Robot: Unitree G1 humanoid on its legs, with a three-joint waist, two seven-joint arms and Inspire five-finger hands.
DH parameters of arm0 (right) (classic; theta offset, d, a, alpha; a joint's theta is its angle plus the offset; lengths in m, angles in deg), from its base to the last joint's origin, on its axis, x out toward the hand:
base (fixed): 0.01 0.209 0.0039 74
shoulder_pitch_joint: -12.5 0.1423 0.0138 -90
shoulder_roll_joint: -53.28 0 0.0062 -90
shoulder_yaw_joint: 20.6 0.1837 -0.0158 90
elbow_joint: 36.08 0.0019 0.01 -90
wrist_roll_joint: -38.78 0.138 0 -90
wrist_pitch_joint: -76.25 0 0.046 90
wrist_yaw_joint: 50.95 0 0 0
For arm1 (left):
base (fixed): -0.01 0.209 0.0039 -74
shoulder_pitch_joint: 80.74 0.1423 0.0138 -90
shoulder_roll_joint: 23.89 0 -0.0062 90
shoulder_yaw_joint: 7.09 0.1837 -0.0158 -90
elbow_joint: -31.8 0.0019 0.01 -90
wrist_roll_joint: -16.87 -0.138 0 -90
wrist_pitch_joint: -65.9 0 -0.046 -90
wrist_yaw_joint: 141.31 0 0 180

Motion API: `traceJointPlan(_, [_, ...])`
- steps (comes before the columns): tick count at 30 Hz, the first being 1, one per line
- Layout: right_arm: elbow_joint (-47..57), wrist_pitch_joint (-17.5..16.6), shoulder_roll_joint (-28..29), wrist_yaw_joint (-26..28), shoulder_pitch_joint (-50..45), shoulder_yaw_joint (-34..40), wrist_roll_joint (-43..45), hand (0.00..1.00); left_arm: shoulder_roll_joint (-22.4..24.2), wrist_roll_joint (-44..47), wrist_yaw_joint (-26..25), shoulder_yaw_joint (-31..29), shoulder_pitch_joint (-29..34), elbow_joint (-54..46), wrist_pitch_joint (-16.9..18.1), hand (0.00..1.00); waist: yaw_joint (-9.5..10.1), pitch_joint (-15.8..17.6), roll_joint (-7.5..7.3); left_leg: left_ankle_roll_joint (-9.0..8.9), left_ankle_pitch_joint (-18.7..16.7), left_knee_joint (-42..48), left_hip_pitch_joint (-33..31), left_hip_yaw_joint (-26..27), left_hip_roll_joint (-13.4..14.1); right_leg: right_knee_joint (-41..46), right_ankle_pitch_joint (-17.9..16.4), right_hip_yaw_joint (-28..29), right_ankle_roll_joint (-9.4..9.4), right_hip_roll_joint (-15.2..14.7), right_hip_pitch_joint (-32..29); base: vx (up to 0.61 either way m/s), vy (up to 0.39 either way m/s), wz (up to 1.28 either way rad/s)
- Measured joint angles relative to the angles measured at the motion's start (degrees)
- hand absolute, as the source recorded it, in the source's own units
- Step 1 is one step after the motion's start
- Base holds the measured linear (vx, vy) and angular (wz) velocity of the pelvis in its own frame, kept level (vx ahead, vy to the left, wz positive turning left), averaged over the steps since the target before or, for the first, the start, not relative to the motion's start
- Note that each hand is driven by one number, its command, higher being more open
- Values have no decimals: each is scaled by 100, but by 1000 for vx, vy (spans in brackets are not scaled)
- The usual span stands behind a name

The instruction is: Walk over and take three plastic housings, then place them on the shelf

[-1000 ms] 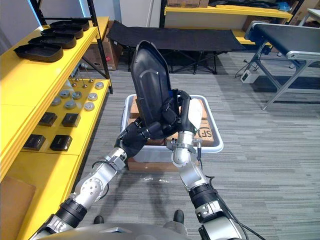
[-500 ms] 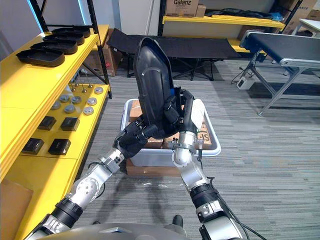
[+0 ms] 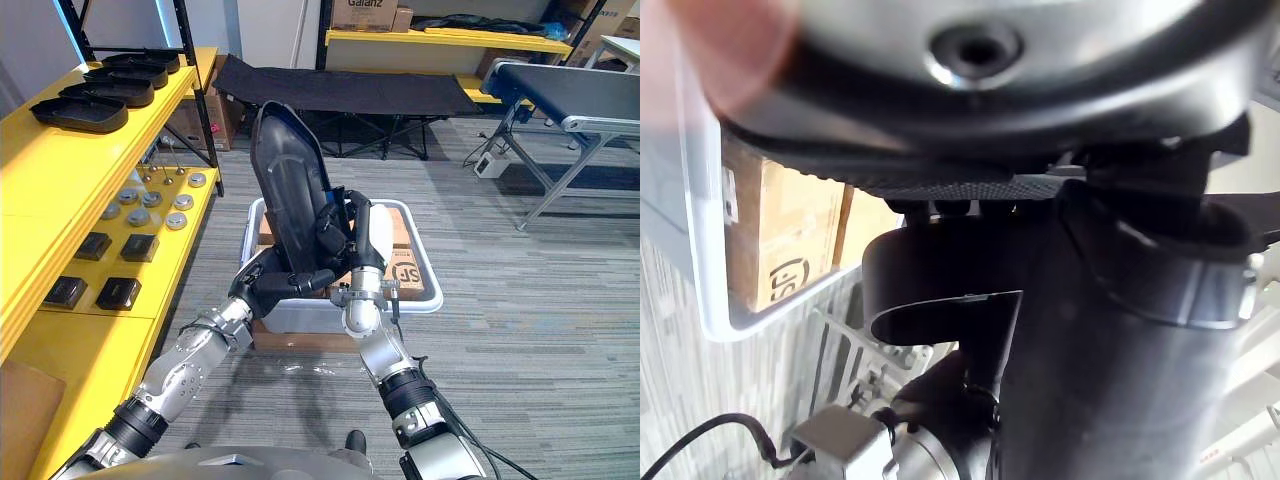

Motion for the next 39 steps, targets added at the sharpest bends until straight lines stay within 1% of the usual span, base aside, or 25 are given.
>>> traceJointPlan(3, [19, 0, 7, 134, 0, -151, 1, 0, 50, 33, -225, -6, 11, 0, -10, 100, 46, 0, 1, 6, -5, 0, 1, 0, 0, 0, -1, 1, 0, 0, 0, 0, 0, 0])
traceJointPlan(4, [23, 1, 9, 140, 0, -169, 1, 0, 55, 59, -242, -6, 17, 0, -9, 100, 60, 0, 1, 6, -5, 0, 2, -1, 0, 0, -1, 1, 0, 0, 0, 0, 0, 0])
traceJointPlan(5, [44, 1, 10, 148, 0, -214, 1, 0, 54, 298, -242, -20, 42, 0, -9, 100, 79, -1, 2, 6, -6, 0, 1, -3, 0, 0, -1, 0, 0, 0, 1, 0, 0, 0])
traceJointPlan(9, [54, -1, 66, 156, 0, -333, 1, 0, 54, 839, -285, -57, 66, 0, -8, 100, 74, 0, 3, 4, -9, 0, 2, -3, -1, 0, -2, 0, -2, 0, 1, 0, 0, 0])
traceJointPlan(20, [53, -3, 92, 154, -4, -472, 2, 0, 66, 1654, -371, -122, 154, 28, 9, 100, 66, 3, 8, -7, -14, 0, 8, 0, -1, 0, -6, 1, -8, 0, 1, 0, 0, 0])
traceJointPlan(21, [53, -3, 91, 154, -6, -510, 1, 0, 76, 1705, -377, -132, 193, 35, 14, 0, 70, 3, 8, -7, -15, 1, 8, 0, -1, 0, -6, 1, -8, 0, 1, 0, 0, 0])
traceJointPlan(26, [51, -2, 90, 155, -17, -547, 1, 0, 94, 1878, -409, -124, 202, 101, 67, 0, 97, 4, 9, -8, -15, 0, 11, -1, -1, 0, -7, -1, -8, 0, 6, 0, 0, 0])
traceJointPlan(31, [52, -32, 107, 181, -17, -606, -3, 0, 338, 1880, -941, -226, 202, 482, 300, 0, 76, 5, 11, -20, -29, 0, 69, 30, -1, 0, -10, 27, -11, 2, 33, 0, 0, -3])
traceJointPlan(33, [58, -111, 113, 207, -19, -777, -10, 0, 466, 1879, -1308, -276, 202, 698, 495, 0, 61, 7, 14, 0, -71, 0, 78, 42, -1, 0, -12, 37, -12, 2, 33, 0, 0, 0])
traceJointPlan(35, [57, -111, 180, 250, -19, -802, -7, 0, 490, 1871, -1492, -264, 202, 728, 595, 0, 83, 8, 14, -1, -73, 0, 77, 41, -1, 0, -12, 36, -13, 2, 33, 0, 0, 0])
traceJointPlan(36, [56, -109, 221, 261, -19, -801, 0, 0, 490, 1847, -1522, -238, 202, 728, 644, 0, 86, 8, 14, -1, -73, 0, 77, 41, -1, 0, -13, 36, -13, 2, 33, 0, 0, 0])
traceJointPlan(39, [55, -56, 409, 276, -15, -776, 9, 0, 496, 1606, -1668, -215, 201, 726, 963, 0, 112, 8, 12, 4, -74, 0, 79, 39, -1, 0, -14, 31, -14, 2, 37, 0, 0, 0])
